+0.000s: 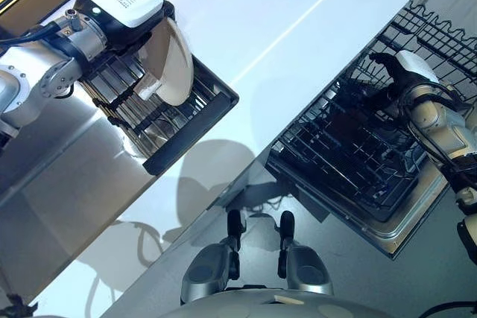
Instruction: Pick up plates and place into dishwasher.
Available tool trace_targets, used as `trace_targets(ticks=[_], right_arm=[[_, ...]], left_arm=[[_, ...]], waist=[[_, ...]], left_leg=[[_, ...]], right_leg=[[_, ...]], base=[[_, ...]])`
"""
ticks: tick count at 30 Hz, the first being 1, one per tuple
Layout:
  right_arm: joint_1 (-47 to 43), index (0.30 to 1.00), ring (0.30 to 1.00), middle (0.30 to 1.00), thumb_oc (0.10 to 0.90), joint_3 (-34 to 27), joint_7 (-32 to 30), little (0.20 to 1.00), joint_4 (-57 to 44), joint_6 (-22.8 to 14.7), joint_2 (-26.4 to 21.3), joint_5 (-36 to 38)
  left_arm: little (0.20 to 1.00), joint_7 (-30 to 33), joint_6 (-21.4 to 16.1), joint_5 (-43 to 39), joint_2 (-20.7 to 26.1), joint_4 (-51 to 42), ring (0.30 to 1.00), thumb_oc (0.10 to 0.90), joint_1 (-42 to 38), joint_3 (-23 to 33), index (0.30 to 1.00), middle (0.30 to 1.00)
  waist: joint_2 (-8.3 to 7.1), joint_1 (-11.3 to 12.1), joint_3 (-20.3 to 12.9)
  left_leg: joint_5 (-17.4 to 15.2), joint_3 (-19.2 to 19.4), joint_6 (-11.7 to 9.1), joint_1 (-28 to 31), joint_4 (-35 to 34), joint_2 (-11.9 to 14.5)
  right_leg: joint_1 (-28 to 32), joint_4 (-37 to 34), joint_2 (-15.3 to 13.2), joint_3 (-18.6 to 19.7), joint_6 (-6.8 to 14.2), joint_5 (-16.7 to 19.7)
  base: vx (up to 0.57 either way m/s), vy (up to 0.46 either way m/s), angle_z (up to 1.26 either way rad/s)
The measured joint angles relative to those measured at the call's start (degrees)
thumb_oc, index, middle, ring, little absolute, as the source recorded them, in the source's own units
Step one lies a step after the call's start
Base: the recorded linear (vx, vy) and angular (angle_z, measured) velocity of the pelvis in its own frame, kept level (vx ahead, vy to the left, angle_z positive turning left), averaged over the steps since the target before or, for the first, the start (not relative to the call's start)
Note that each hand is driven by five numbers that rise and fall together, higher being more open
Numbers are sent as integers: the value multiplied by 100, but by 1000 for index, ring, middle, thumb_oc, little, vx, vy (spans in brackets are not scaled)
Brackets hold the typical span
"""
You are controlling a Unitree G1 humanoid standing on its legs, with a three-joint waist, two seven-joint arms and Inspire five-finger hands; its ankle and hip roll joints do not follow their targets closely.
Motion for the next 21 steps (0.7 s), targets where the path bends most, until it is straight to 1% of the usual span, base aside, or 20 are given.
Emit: trace_targets(ticks=[4,7,8,12,16,18,19,21], right_arm=[[393,900,900,900,800,-483,-268,900,-542,-167,0,84],[498,900,900,900,800,-707,-492,900,-732,-203,0,198],[643,900,900,900,800,-970,-632,900,-916,-227,3,327],[975,900,900,900,800,-1549,-1013,900,-1279,-305,69,598],[1411,900,900,900,800,-2120,-1267,900,-1694,-462,130,625],[1651,900,900,900,800,-2496,-1311,900,-1954,-579,240,626],[1755,900,900,900,800,-2634,-1340,900,-2057,-643,257,632],[1977,900,900,900,800,-2917,-1348,900,-2294,-789,269,731]], left_arm=[[200,91,-57,164,107,-47,300,100,83,2,300,300],[200,147,-154,204,143,-51,300,100,405,173,300,300],[200,242,-156,223,143,-50,300,100,583,332,300,300],[200,319,-243,272,145,-113,300,100,1096,889,300,300],[200,473,-244,272,145,-275,300,100,1816,1527,300,300],[200,577,-247,263,144,-373,300,100,2282,2003,300,300],[200,668,-248,257,144,-395,300,100,2465,2157,300,300],[200,845,-254,251,143,-500,300,100,3012,2657,300,300]], waist=[[-10,-2,6],[-11,-2,6],[-11,-10,6],[-11,-13,6],[-17,-31,3],[-22,-31,0],[-23,-27,0],[-28,-23,-3]], left_leg=[[-4,41,7,126,-77,1],[-5,55,11,219,-141,-5],[-4,54,14,223,-154,-8],[-3,61,15,289,-187,-5],[-33,63,34,410,-206,-6],[-37,65,32,419,-206,-15],[-37,66,32,419,-206,-16],[-37,73,32,420,-207,-18]], right_leg=[[62,-2,0,64,0,0],[102,-13,5,117,0,0],[102,-17,6,119,0,0],[139,-23,12,129,0,0],[287,-108,0,131,1,1],[295,-110,5,134,1,1],[296,-111,5,137,1,1],[296,-112,4,151,1,1]], base=[[0,37,-10],[-5,39,-11],[-8,43,-2],[-15,59,-4],[-32,69,-1],[-48,72,-1],[-56,74,-1],[-66,73,-1]])
